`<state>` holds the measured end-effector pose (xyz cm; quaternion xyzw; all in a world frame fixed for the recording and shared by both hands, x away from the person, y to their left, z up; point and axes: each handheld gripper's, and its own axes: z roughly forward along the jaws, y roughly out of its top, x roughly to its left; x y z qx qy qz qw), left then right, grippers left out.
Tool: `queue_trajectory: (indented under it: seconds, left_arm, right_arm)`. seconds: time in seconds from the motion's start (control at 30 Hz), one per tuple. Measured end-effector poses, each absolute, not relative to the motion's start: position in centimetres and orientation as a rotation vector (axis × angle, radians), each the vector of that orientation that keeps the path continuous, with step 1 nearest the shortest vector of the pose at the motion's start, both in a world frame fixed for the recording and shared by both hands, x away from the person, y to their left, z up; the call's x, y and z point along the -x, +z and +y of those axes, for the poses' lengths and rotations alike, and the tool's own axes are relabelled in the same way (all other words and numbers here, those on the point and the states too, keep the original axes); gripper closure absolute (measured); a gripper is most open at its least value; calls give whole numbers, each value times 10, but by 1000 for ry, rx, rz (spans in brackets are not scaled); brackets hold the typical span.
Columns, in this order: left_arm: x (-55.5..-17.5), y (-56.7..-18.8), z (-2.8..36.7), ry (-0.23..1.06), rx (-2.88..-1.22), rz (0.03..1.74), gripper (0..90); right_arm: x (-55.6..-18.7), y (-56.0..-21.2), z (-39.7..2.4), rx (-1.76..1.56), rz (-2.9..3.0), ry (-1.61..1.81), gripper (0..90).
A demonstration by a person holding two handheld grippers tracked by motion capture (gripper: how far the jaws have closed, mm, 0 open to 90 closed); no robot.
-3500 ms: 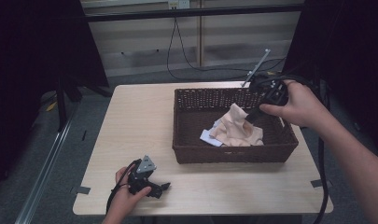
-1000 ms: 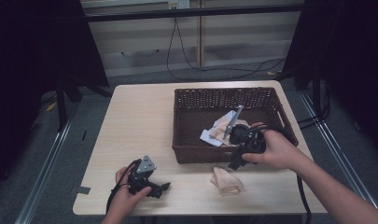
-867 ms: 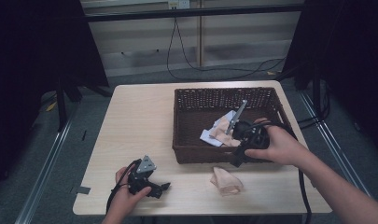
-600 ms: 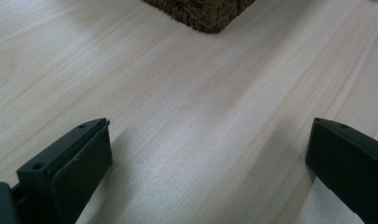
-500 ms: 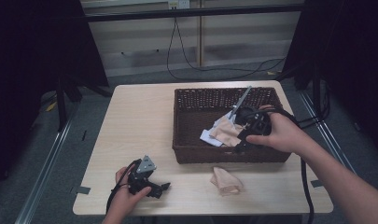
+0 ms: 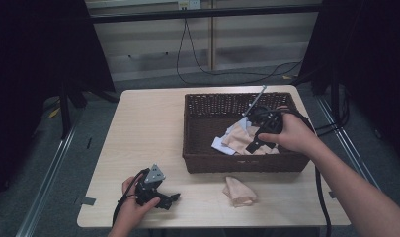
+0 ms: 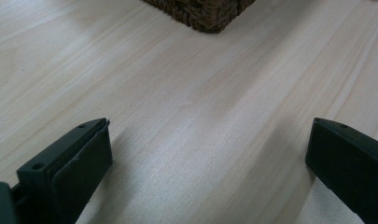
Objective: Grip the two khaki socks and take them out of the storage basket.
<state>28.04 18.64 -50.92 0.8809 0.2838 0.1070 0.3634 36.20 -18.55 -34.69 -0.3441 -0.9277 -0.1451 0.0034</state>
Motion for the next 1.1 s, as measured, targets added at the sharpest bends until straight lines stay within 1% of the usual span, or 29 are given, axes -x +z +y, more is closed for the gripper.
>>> queue_trajectory:
  seconds: [0.2,0.33,0.4,0.47,0.53,0.57,0.6,0.67,0.73,0.87,1.1]
  left_arm:
    - [-280,-509,186,276,-2267,730,0]
    - [-280,-509,186,270,-2265,734,0]
    - [-280,-509,186,270,-2265,735,0]
    - [-280,-509,186,271,-2265,734,0]
    - [-280,-509,186,271,-2264,735,0]
    - [-280,-509,186,271,-2264,735,0]
    - [-280,-509,186,271,-2265,734,0]
    - [-280,-509,186,271,-2265,734,0]
    - [-280,-509,186,270,-2264,734,0]
    - [-280,-509,186,271,-2265,734,0]
    - [-280,-509,186,271,-2265,734,0]
  right_arm:
    - [-374,-361,-189,1143,-2901,-417,277]
    - [-383,-368,-191,1200,-2870,-422,285]
    - [-386,-372,-191,1223,-2867,-428,312]
    - [-390,-377,-191,1245,-2854,-415,318]
    - [-393,-383,-191,1264,-2857,-407,356]
    - [-393,-383,-191,1264,-2857,-407,356]
    - [-397,-389,-192,1280,-2864,-395,375]
    - [-399,-392,-192,1282,-2863,-389,397]
    - [-402,-396,-192,1303,-2866,-414,437]
    - [-407,-402,-191,1308,-2850,-401,442]
    - [-414,-412,-188,1315,-2849,-393,501]
